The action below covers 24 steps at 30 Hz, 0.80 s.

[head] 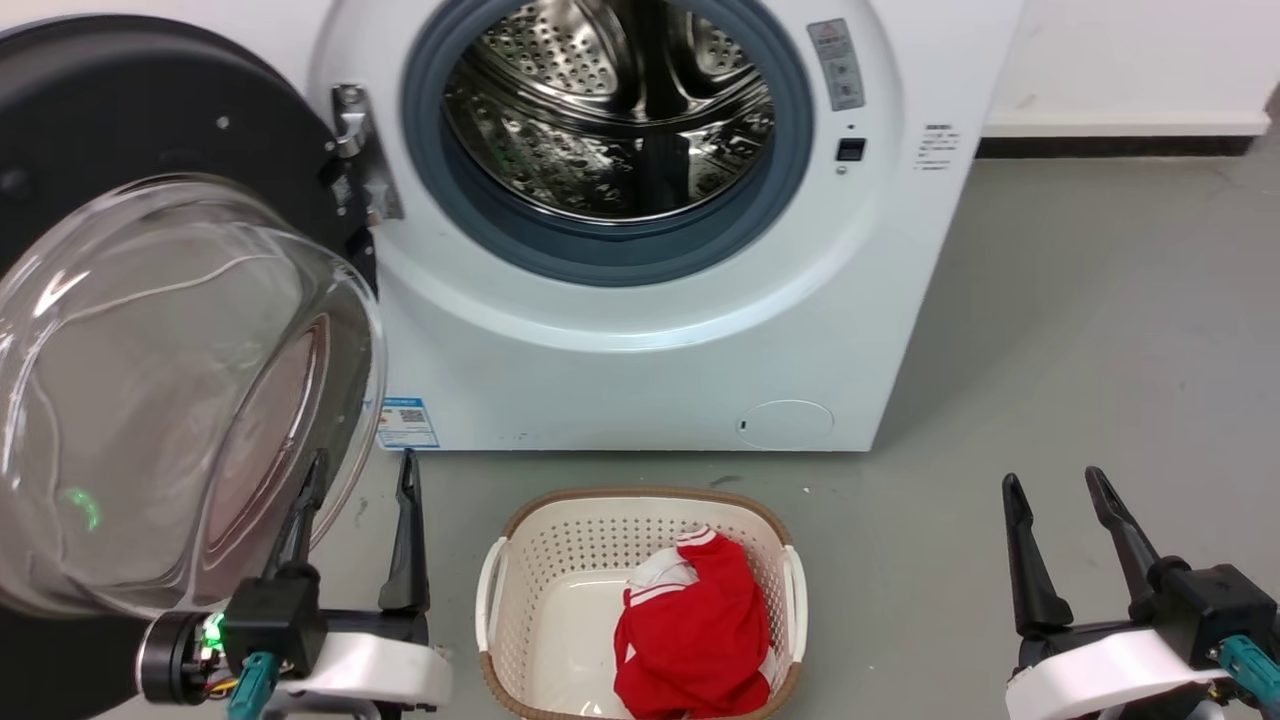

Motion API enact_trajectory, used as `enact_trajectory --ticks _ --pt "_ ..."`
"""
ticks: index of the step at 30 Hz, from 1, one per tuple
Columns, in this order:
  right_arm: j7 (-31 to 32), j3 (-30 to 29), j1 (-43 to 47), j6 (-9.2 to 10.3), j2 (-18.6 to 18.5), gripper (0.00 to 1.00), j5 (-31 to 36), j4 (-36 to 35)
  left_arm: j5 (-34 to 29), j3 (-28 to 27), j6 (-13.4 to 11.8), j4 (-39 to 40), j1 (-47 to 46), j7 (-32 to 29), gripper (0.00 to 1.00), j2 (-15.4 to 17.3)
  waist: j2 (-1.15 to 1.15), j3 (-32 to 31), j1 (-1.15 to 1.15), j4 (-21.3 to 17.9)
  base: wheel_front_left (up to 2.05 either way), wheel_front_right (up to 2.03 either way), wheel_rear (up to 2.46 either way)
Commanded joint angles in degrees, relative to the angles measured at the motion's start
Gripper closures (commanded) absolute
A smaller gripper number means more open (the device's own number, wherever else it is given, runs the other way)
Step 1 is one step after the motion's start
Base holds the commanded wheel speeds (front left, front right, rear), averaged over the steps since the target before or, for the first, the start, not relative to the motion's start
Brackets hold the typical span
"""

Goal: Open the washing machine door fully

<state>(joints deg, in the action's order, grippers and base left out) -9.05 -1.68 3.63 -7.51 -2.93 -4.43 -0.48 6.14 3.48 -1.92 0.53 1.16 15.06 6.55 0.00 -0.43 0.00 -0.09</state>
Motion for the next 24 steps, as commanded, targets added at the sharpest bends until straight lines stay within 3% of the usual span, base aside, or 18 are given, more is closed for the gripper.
enact_trajectory --ticks 1,9,24 --pt "-0.04 0.15 -0.63 0.04 0.11 0.0 0.43 -0.27 -0.65 0.22 0.3 -0.78 -1.05 0.15 0.0 0.01 0.0 0.06 0.0 -1.19 0.0 0.0 0.0" --pt "-0.14 0.68 -0.38 0.04 0.1 0.0 0.3 0.16 -1.35 -0.12 -0.29 -3.34 -1.16 0.15 0.0 -0.7 0.0 -0.18 0.0 -2.82 0.0 0.0 0.0" --pt "-0.15 1.01 -0.66 0.04 0.1 0.0 0.29 0.4 -1.44 -1.39 -0.23 -3.59 0.06 0.15 0.0 -1.52 0.0 -0.29 0.0 -1.55 0.0 0.0 0.0"
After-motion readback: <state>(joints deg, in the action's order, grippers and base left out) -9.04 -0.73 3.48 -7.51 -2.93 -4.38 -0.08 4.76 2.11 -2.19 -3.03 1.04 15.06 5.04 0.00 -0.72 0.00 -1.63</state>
